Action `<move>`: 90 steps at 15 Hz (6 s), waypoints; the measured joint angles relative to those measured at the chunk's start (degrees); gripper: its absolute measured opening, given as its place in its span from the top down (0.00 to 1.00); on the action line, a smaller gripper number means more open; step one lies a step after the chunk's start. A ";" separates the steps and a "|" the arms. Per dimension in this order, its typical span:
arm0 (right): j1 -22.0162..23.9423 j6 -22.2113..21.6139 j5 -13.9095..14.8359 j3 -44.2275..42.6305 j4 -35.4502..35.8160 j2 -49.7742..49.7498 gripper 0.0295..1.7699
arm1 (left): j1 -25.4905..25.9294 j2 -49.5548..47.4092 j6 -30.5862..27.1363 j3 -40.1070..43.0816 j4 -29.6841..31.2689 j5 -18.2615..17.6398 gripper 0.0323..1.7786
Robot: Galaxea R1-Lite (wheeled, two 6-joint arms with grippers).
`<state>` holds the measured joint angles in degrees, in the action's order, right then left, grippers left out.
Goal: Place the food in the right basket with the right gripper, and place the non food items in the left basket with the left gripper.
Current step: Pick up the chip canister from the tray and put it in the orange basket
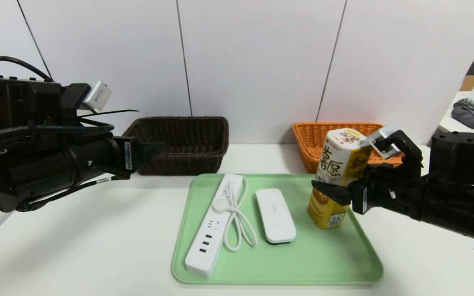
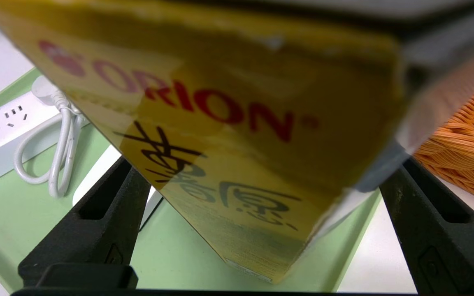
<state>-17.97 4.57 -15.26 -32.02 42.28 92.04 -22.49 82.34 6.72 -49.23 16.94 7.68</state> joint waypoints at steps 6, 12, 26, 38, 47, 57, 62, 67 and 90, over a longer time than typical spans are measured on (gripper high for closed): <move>-0.11 -1.35 -0.02 0.24 1.38 1.34 0.04 | -0.29 0.82 0.00 -0.11 0.06 -0.02 0.05; -0.28 -1.41 -0.02 -0.05 2.07 2.89 0.04 | -0.27 1.65 0.09 -0.11 0.26 -0.09 0.05; -0.30 -1.46 0.09 0.39 5.07 3.00 0.27 | -0.51 2.36 0.09 -0.11 0.41 -0.09 0.05; -1.38 -1.10 4.82 2.05 5.81 1.56 0.49 | -0.60 2.17 0.09 0.24 0.44 -0.18 0.05; -2.08 -2.16 14.19 -14.52 3.04 -1.80 0.50 | -0.62 1.79 0.09 1.63 0.35 -0.02 0.05; 5.73 -13.25 23.49 -36.13 -3.34 8.48 0.50 | -0.55 1.62 0.09 1.93 0.30 0.00 0.05; 8.66 -13.78 23.36 -37.60 -2.62 16.97 0.50 | -0.51 2.36 0.09 1.71 0.33 0.00 0.05; 10.89 -10.13 23.42 -38.95 -3.01 21.32 0.50 | -0.52 2.72 0.28 1.94 0.41 0.09 0.05; 12.35 -7.27 22.56 -37.73 -2.78 24.05 0.35 | -0.52 5.36 0.88 1.51 2.43 0.09 0.05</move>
<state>-5.62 -2.69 7.30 -69.75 39.50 116.09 -23.02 87.70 7.59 -47.71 19.37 7.77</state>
